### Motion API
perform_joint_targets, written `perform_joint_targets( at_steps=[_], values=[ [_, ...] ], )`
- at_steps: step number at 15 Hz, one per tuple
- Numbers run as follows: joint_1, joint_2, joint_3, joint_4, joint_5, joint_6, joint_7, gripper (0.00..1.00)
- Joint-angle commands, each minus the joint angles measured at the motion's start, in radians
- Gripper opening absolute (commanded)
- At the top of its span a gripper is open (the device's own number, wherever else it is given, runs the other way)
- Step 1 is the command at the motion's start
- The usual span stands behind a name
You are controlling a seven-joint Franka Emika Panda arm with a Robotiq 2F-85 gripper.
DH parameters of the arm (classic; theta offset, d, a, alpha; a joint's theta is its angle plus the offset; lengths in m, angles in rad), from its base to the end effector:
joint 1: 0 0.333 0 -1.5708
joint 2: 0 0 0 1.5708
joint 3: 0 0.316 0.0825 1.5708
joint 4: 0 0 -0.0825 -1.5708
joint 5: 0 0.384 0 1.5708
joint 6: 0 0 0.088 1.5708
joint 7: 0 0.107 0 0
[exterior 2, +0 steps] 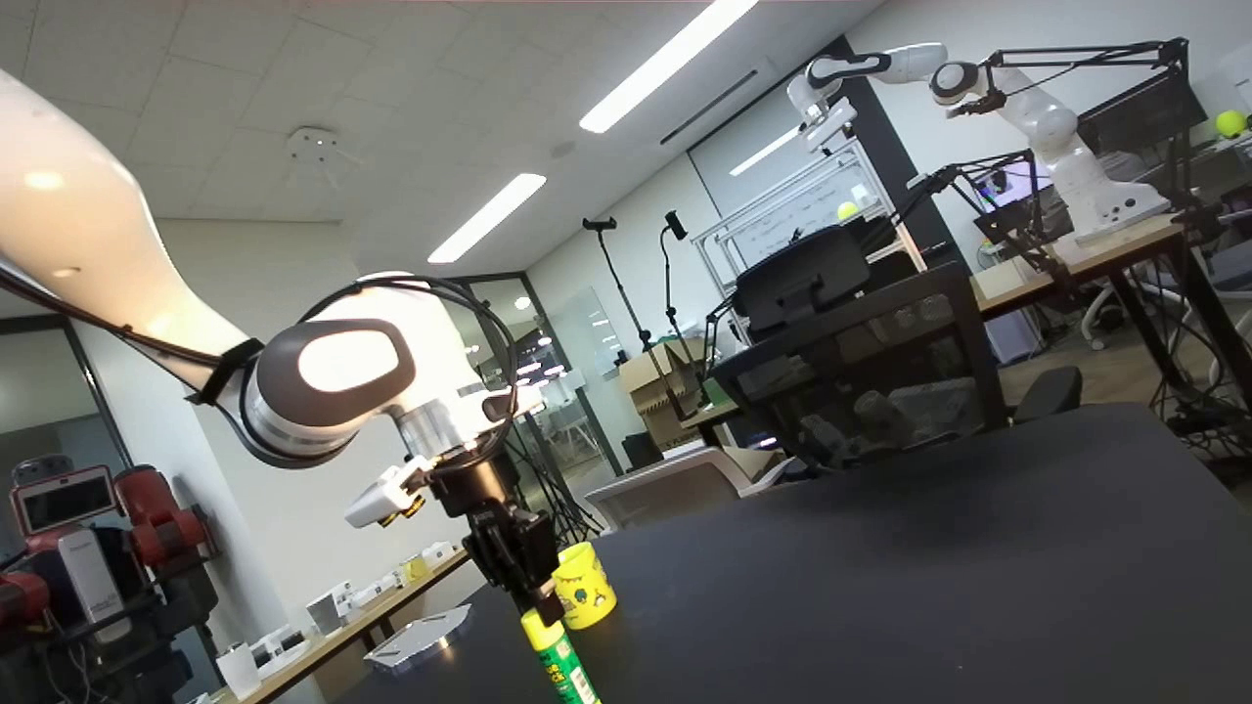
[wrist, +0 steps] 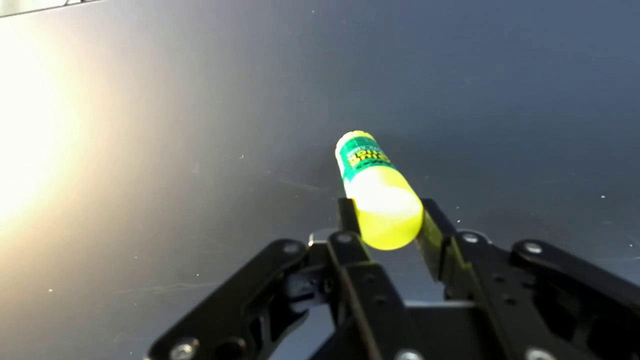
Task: Remove the glue stick from the mug cup
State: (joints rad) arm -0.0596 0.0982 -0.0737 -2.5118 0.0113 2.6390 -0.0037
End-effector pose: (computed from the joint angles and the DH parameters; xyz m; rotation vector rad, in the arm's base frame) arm 0.4657 -0.0632 0.2459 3.1301 -0.2178 0.0457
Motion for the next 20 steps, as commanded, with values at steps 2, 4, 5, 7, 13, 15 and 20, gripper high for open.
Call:
perform_joint_targets(
  at_steps=[2,4,5,7,13,15,20],
  values=[
    [-0.012,0.038,-0.006,0.007,-0.001,0.054,0.0,0.08],
    [-0.011,0.059,-0.011,0.009,-0.017,0.085,0.008,0.08],
    [-0.011,0.067,-0.013,0.01,-0.019,0.097,0.008,0.08],
    [-0.013,0.085,-0.011,0.015,-0.012,0.11,-0.001,0.08],
    [-0.014,0.097,-0.008,0.009,-0.001,0.136,-0.003,0.58],
    [-0.002,0.078,-0.018,0.0,-0.03,0.135,0.02,0.66],
    [0.03,-0.009,-0.042,-0.046,-0.108,0.139,0.129,0.98]
  ],
)
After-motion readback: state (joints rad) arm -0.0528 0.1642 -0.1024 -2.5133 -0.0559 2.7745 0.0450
